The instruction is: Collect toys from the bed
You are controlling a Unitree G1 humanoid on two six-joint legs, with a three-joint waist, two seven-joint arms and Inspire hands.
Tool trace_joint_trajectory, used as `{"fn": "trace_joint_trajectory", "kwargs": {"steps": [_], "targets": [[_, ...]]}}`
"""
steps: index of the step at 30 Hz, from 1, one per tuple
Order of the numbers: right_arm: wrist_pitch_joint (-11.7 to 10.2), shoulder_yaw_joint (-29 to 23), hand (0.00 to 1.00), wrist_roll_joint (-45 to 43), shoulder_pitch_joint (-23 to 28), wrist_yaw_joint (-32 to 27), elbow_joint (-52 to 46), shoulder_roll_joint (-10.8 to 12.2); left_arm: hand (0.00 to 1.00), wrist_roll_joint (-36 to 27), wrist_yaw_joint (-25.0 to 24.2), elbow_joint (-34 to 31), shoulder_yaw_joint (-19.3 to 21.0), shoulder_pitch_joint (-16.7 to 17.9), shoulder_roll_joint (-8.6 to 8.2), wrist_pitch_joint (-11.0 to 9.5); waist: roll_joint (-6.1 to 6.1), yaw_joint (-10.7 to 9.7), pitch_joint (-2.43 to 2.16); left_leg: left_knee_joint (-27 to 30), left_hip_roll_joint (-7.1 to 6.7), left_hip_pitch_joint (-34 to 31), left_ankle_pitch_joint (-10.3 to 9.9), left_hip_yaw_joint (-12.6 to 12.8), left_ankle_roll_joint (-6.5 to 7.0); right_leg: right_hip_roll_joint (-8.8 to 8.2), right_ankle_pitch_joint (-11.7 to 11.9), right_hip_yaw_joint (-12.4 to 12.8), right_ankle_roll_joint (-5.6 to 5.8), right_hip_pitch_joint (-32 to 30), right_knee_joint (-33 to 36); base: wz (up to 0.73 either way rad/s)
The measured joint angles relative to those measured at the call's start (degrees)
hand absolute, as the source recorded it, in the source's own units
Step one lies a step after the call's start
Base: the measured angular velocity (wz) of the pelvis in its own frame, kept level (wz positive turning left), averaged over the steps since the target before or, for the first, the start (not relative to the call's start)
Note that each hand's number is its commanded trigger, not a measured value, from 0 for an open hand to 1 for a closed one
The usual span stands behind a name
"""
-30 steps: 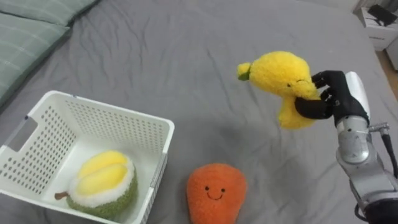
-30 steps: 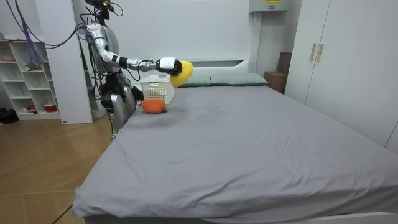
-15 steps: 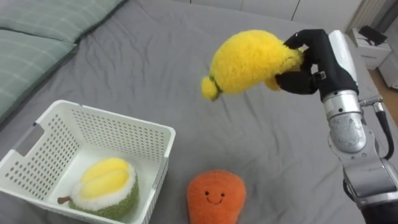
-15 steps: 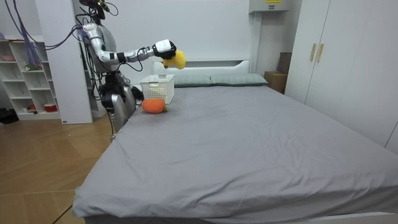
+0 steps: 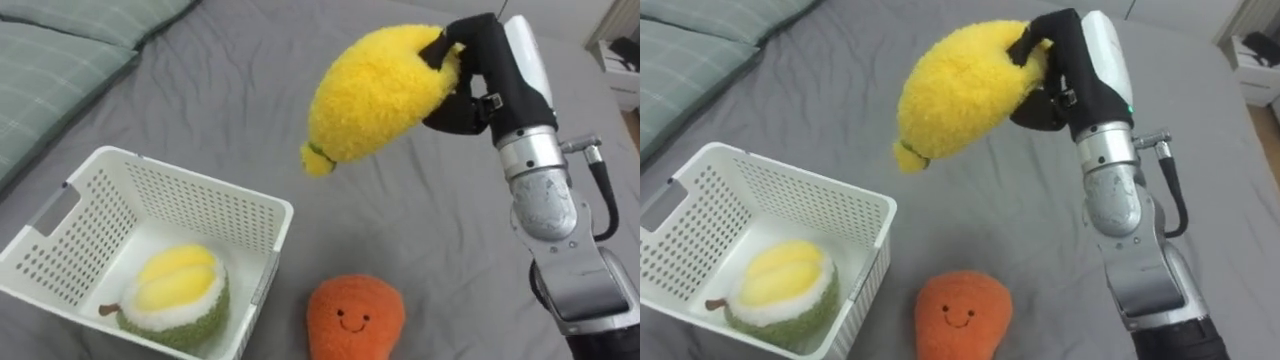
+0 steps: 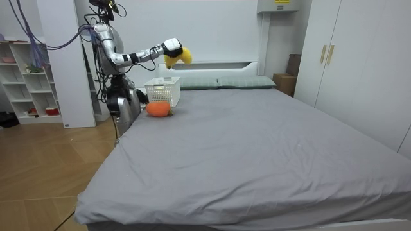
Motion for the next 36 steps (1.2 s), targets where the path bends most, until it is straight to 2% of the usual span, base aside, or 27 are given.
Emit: {"fn": "trace_joint_trajectory", "kwargs": {"steps": [2,4,6,10,14,18,20,21,25,30,34,35,36], "targets": [[0.0,1.6,1.0,-0.8,0.0,1.1,-0.1,0.7,0.0,0.6,0.1,0.0,0.0,0.1,-0.14,0.1,0.0,0.3,0.0,0.0,0.0,0.0,0.0,-0.1,0.0,-0.02,0.0,-0.1,0.0,0.0,0.0,0.02],[0.2,3.2,1.0,-2.1,0.0,1.9,-0.1,2.7,0.0,0.9,0.1,0.0,0.0,0.2,-0.29,0.4,0.05,1.3,0.03,0.1,-0.01,-0.3,0.0,-0.3,0.0,-0.1,0.0,-0.7,0.0,0.0,0.0,0.04],[0.3,3.7,1.0,-2.1,0.0,2.8,-0.1,3.8,0.0,0.9,0.1,-0.1,0.0,0.0,-0.41,0.4,0.06,1.8,0.03,0.3,-0.07,-0.6,0.0,-0.8,-0.01,-0.22,0.0,-1.4,0.0,0.0,0.1,0.14],[0.6,5.9,1.0,-1.8,-0.1,4.0,-0.1,4.2,0.0,0.9,-0.2,-1.1,-0.1,0.0,-0.7,0.5,0.12,3.4,0.07,0.8,-0.38,-1.3,0.0,-2.1,0.0,-0.46,0.0,-2.5,0.02,0.1,0.1,0.16],[0.9,8.9,1.0,-3.4,-1.3,6.3,0.1,5.1,0.0,0.9,-0.2,-1.7,-0.1,-0.3,-0.7,0.5,0.14,4.0,0.15,1.4,-0.71,-2.3,0.0,-3.4,0.02,-0.67,0.0,-3.9,0.05,-0.1,0.1,0.16],[1.2,11.5,1.0,-3.9,-2.9,8.1,2.1,6.5,0.0,0.9,-0.2,-2.1,-0.1,-1.0,-0.7,0.5,0.0,6.4,0.36,1.5,-0.85,-2.4,0.1,-4.2,0.04,-0.77,0.0,-5.3,0.08,0.1,0.1,0.11],[1.3,12.0,1.0,-4.6,-3.9,8.2,3.5,7.2,0.0,0.9,-0.3,-2.1,0.1,-1.4,-0.7,0.5,-0.11,7.0,0.43,1.7,-0.97,-2.9,0.1,-4.8,0.06,-0.87,0.0,-6.1,0.09,0.0,0.1,0.16],[1.4,12.3,1.0,-4.8,-4.9,8.2,4.7,7.9,0.0,1.0,-0.6,-2.1,0.1,-1.5,-0.62,0.6,-0.08,8.2,0.47,1.8,-1.0,-3.0,0.1,-4.9,0.06,-0.87,0.0,-6.2,0.09,-0.1,0.0,0.06],[2.9,13.1,1.0,-6.7,-6.7,8.1,6.9,10.6,0.0,1.6,-1.9,-2.2,0.6,-1.7,-0.61,2.4,-0.12,10.1,0.51,1.9,-1.27,-3.6,0.1,-6.0,0.07,-1.0,-0.1,-7.1,0.15,-0.2,0.0,0.1],[4.4,15.2,1.0,-11.4,-6.8,7.8,7.0,11.1,0.0,2.5,-2.4,-2.2,1.4,-2.6,-0.75,4.2,-0.31,11.4,0.46,2.6,-1.83,-5.1,0.4,-7.5,0.17,-1.33,-0.1,-8.4,0.23,-0.9,-0.1,0.17],[5.6,15.2,0.76,-12.3,-6.8,7.8,7.0,11.1,0.0,2.5,-2.4,-2.2,1.4,-3.2,-0.75,5.0,-0.51,12.0,0.47,2.7,-2.06,-5.7,0.5,-8.3,0.21,-1.5,-0.1,-9.3,0.25,-0.9,0.0,0.13],[5.8,15.2,0.65,-12.5,-6.8,7.8,7.0,11.0,0.0,2.5,-2.4,-2.2,1.4,-3.3,-0.75,5.0,-0.54,12.0,0.48,2.7,-2.09,-5.8,0.5,-8.4,0.2,-1.5,-0.1,-9.4,0.25,-0.9,0.0,0.09],[6.0,15.3,0.46,-12.6,-6.8,7.8,7.0,11.0,0.0,2.5,-2.4,-2.2,1.4,-3.5,-0.76,5.0,-0.59,12.0,0.51,2.8,-2.14,-5.9,0.5,-8.7,0.17,-1.51,-0.1,-9.4,0.26,-1.0,0.0,0.08]]}}
